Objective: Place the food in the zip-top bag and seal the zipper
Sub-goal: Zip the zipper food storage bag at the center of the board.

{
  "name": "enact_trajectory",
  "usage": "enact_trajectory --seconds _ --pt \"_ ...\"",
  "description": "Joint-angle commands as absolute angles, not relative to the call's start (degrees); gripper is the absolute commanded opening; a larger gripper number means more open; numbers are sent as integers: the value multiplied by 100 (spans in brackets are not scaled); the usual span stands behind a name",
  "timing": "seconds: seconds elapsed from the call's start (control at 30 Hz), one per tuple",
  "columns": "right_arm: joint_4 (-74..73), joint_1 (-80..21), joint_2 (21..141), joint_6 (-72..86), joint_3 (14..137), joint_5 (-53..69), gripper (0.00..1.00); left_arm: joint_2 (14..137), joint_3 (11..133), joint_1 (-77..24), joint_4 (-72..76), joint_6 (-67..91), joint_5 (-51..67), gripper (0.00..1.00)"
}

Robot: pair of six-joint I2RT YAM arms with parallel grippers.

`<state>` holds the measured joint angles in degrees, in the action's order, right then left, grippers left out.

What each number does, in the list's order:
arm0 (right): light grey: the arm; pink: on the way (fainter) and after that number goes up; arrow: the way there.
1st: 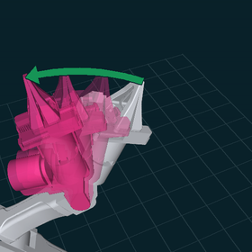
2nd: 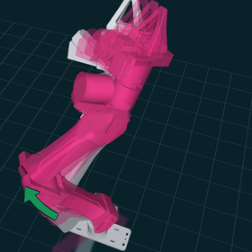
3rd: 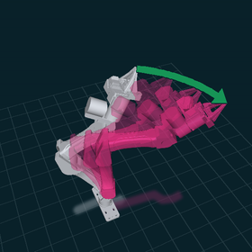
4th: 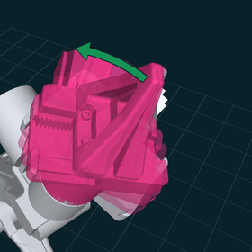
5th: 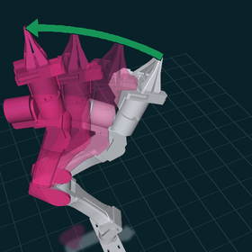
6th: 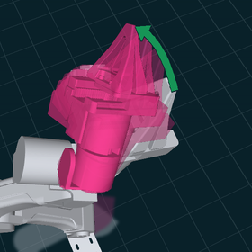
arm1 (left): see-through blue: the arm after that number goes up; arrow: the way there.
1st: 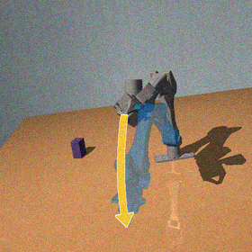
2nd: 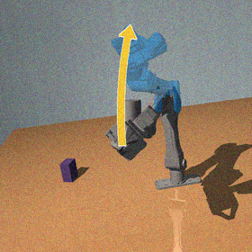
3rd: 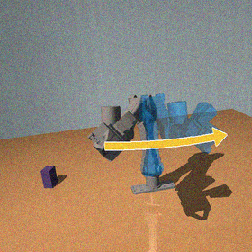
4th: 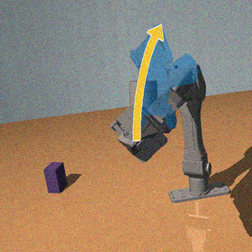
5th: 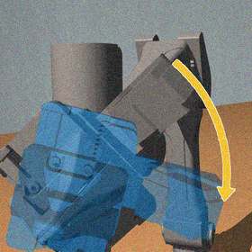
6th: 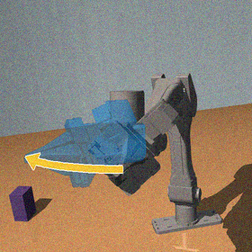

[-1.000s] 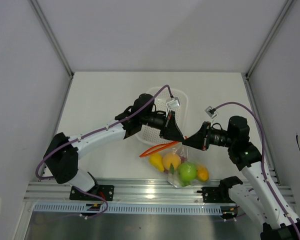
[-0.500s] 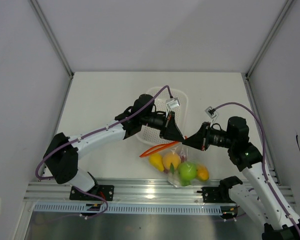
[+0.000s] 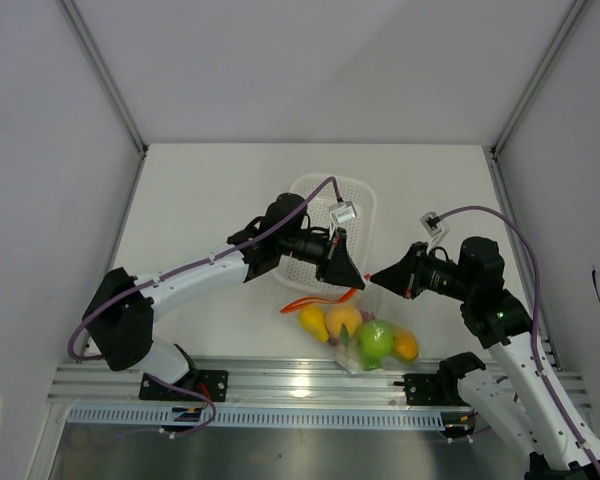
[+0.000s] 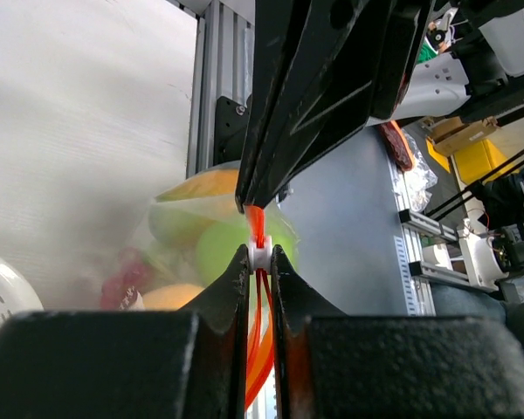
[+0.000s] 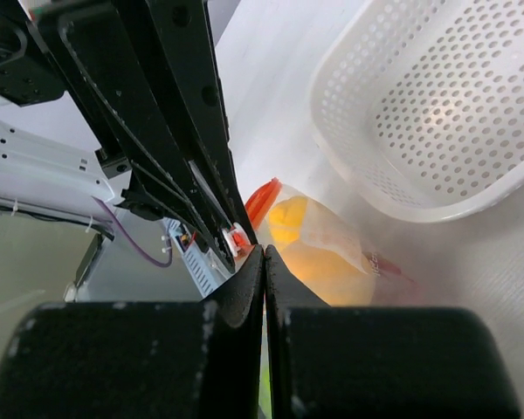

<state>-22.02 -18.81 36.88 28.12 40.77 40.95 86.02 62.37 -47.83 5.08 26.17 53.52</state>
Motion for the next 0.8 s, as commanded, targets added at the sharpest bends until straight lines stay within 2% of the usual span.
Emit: enact_trajectory --seconds 0.0,0.07,0.17,0.23,0.27,0.3,0.37,0.4,0.43,0.57,0.77 --pt "-1811 -1863 3604 2892 4280 3770 0 8306 6039 -4825 264 2417 5564 1" --pt "-1758 -1863 3595 2883 4228 3814 0 8288 6021 -4825 229 2391 5537 1" --pt "-1538 -1854 3752 2744 4157 4506 0 8244 6020 -4834 264 2408 5537 1" --pt "-1904 -1863 4060 2436 4280 5000 0 8244 6161 -4825 211 2408 5520 1" --pt "-2029 -1872 4104 2295 4324 5088 5 8235 6196 -4825 194 2408 5502 0" --pt "-2161 -1872 4087 2016 4455 5150 20 8235 6301 -4825 167 2400 5502 1" --pt "-2521 -1855 3999 1785 4578 5107 37 8235 6372 -4825 115 2399 5432 1" --pt "-2627 -1846 3964 1688 4701 5072 49 8227 6381 -4816 97 2391 5414 1" --pt "-2828 -1820 3929 1513 4754 5063 52 8227 6416 -4816 88 2399 5405 1" --pt "-3024 -1793 4017 1388 4782 5167 52 8218 6407 -4825 132 2426 5388 0" --pt "-2559 -1828 4008 1696 4404 5449 44 8095 6346 -4799 176 2443 5370 0"
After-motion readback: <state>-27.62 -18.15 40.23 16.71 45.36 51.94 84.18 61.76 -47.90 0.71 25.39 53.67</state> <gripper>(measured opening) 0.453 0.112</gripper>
